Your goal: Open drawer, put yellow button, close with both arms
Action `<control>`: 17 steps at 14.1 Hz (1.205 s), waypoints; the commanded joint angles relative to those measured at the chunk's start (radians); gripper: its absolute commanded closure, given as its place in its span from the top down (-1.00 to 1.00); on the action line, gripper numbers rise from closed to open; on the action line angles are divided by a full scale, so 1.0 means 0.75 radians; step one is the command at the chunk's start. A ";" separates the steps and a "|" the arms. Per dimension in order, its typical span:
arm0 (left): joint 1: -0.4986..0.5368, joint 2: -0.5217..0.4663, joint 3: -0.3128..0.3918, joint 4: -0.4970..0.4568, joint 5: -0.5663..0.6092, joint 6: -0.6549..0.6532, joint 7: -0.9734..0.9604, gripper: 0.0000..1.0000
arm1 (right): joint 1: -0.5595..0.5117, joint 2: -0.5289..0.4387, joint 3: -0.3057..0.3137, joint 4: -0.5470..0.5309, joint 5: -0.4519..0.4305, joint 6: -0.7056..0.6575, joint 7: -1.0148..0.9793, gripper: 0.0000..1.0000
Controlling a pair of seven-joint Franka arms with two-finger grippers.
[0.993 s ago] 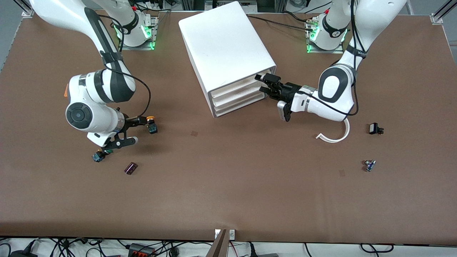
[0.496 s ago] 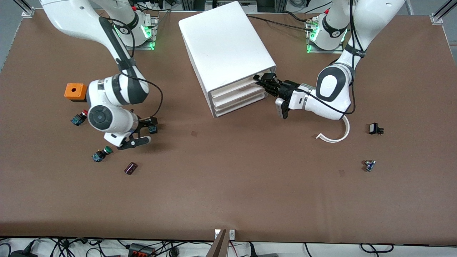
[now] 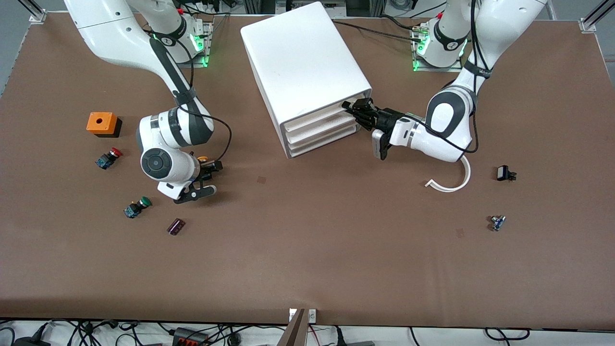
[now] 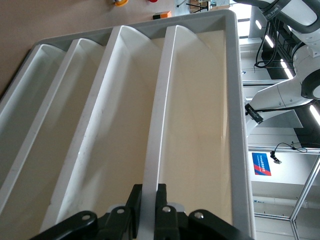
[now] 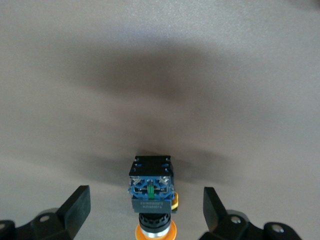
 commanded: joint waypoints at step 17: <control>0.153 0.189 0.039 0.382 0.198 0.003 -0.024 1.00 | -0.003 -0.032 0.000 -0.029 0.023 -0.032 0.000 -0.91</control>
